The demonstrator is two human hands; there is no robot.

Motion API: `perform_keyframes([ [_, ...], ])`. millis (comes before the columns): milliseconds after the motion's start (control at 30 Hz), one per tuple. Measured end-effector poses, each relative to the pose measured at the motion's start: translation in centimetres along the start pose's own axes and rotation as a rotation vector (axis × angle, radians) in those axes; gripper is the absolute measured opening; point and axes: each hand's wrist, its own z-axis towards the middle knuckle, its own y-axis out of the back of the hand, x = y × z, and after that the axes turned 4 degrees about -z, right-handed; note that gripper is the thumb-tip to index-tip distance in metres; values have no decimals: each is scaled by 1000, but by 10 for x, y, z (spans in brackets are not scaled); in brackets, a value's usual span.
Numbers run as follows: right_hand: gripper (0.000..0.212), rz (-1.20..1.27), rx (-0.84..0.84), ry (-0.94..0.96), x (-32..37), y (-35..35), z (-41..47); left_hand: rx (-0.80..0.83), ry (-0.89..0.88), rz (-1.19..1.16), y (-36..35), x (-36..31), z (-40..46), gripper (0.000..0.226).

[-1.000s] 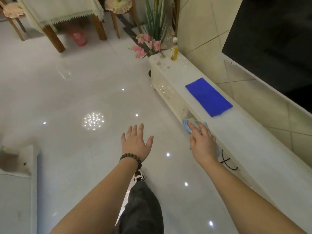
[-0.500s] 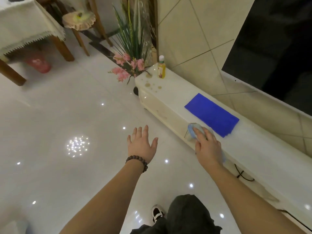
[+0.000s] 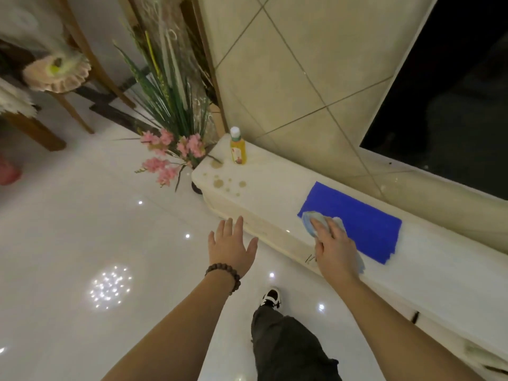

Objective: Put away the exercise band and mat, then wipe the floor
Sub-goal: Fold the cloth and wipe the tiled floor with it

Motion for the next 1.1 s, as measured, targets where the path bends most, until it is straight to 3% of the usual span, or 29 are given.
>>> perform_keyframes([
  [600,49,163,-9,-203,98,5,167,161,-307,-51,73,-14,225,70],
  [700,49,254,-92,-218,120,7,188,244,-327,-307,81,-18,252,59],
  [800,39,466,-138,-250,145,11,210,390,-246,-658,83,-26,275,28],
  [900,36,723,-166,-364,159,6,231,551,-114,-980,79,-34,289,19],
  [1100,35,941,-145,-613,154,-9,253,639,-20,-1130,56,-37,304,25],
])
